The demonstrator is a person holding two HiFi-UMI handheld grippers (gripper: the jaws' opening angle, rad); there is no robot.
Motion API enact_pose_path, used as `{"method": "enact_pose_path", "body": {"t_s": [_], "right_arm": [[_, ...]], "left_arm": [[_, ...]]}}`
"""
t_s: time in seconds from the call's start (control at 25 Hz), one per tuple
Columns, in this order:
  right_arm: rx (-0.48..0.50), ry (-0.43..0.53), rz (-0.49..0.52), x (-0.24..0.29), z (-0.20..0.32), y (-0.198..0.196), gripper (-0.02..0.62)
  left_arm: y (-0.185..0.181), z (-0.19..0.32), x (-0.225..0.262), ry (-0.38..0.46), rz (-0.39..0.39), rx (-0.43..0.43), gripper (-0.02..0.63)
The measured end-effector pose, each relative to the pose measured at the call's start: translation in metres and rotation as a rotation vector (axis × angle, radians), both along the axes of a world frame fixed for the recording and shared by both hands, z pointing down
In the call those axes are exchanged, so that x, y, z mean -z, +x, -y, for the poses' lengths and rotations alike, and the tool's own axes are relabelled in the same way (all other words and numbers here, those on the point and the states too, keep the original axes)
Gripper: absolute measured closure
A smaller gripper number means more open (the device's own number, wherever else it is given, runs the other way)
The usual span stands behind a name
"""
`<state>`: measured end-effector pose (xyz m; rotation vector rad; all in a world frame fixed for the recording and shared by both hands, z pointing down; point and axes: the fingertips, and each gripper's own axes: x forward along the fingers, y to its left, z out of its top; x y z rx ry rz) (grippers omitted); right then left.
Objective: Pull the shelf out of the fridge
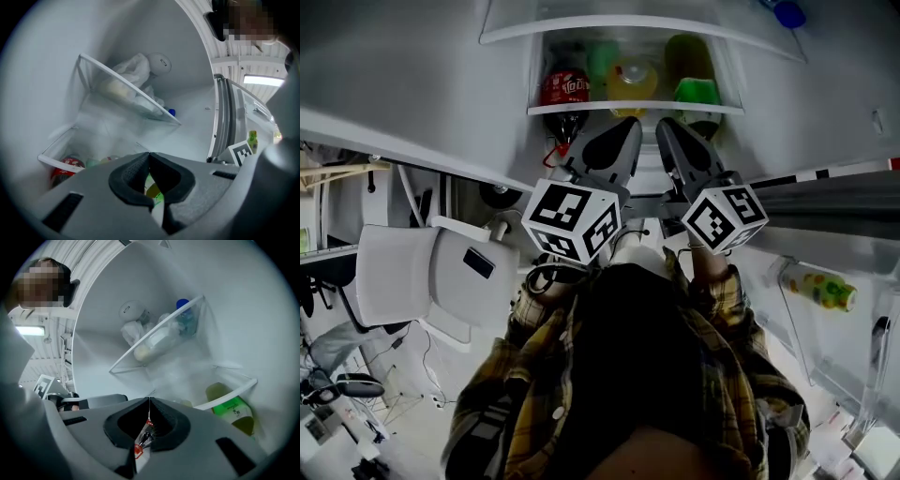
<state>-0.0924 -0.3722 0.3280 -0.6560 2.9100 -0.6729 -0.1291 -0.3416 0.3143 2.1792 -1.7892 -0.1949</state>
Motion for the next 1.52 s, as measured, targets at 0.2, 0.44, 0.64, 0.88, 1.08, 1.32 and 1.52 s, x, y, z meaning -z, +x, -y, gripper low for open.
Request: {"method": "enact_pose_path", "body": {"t_s": [0.2, 0.44, 0.64, 0.88, 1.08, 1.32, 1.52], "right_arm": [[-0.003, -0.050, 0.042, -0.003, 0.011, 0.005, 0.576], [0.016, -0.147, 0.085, -0.015, 0.017, 0.008, 0.575], [0.031, -0.218, 0.125, -0.018, 0.024, 0.006, 0.574], [0.016, -0.283, 0.139, -0.025, 0.030, 0.007, 0.572], [0.031, -0.327, 0.129, -0.033, 0.030, 0.002, 0.547], [0.036, -0.387, 0.158, -0.038, 0.032, 0.002, 0.491], [0.034, -0.422, 0.168, -0.044, 0.034, 0.001, 0.457]], "left_arm": [[0.002, 0.005, -0.007, -0.015, -0.024, 0.016, 0.601], [0.000, 0.010, -0.016, -0.028, -0.129, 0.021, 0.601], [-0.005, 0.014, -0.021, -0.040, -0.180, 0.036, 0.600], [-0.013, 0.016, -0.029, -0.054, -0.311, 0.059, 0.565], [-0.018, 0.016, -0.036, -0.074, -0.356, 0.062, 0.504], [-0.015, 0.018, -0.046, -0.105, -0.400, 0.033, 0.449], [-0.017, 0.021, -0.060, -0.133, -0.473, 0.034, 0.413]]}}
